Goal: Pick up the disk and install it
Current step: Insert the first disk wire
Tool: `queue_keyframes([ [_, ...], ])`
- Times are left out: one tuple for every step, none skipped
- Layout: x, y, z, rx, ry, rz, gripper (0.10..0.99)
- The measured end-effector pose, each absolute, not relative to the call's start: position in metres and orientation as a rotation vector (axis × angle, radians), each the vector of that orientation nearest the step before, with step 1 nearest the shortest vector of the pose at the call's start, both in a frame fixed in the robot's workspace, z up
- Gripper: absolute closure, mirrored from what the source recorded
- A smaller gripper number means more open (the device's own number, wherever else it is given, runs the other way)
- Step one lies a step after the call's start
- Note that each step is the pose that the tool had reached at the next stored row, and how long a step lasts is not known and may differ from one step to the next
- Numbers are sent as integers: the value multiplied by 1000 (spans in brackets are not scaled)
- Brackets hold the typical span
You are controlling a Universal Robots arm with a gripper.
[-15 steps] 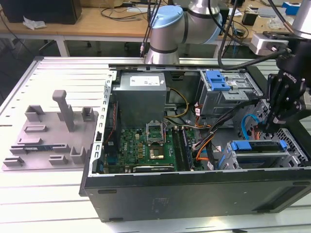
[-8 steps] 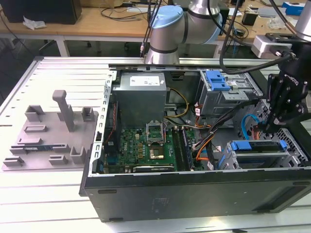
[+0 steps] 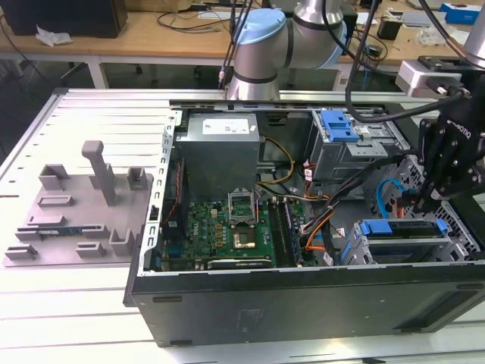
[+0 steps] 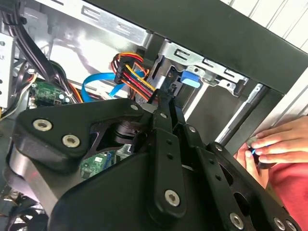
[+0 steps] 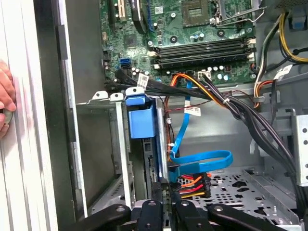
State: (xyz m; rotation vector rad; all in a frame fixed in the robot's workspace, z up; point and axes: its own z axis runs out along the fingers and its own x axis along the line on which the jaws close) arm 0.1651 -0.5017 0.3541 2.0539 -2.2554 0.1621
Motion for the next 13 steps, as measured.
queue_keyframes([
  [165,-503,354,2056,-2253,162,918],
  [165,-504,354,2058,-2251,162,918],
  [165,-504,354,2060,-2250,161,918],
  [165,-505,354,2060,-2249,161,918],
  [165,-505,354,2061,-2248,161,918],
  [165,-505,354,2061,-2248,160,918],
  [165,-505,354,2061,-2247,160,918],
  [165,-505,354,2061,-2247,160,918],
  [165,-505,354,2061,-2247,160,918],
  [165,-505,354,2061,-2247,160,918],
  [165,-505,354,2062,-2247,160,918],
  [165,-505,354,2063,-2248,158,918],
  [165,-506,354,2066,-2251,151,918],
])
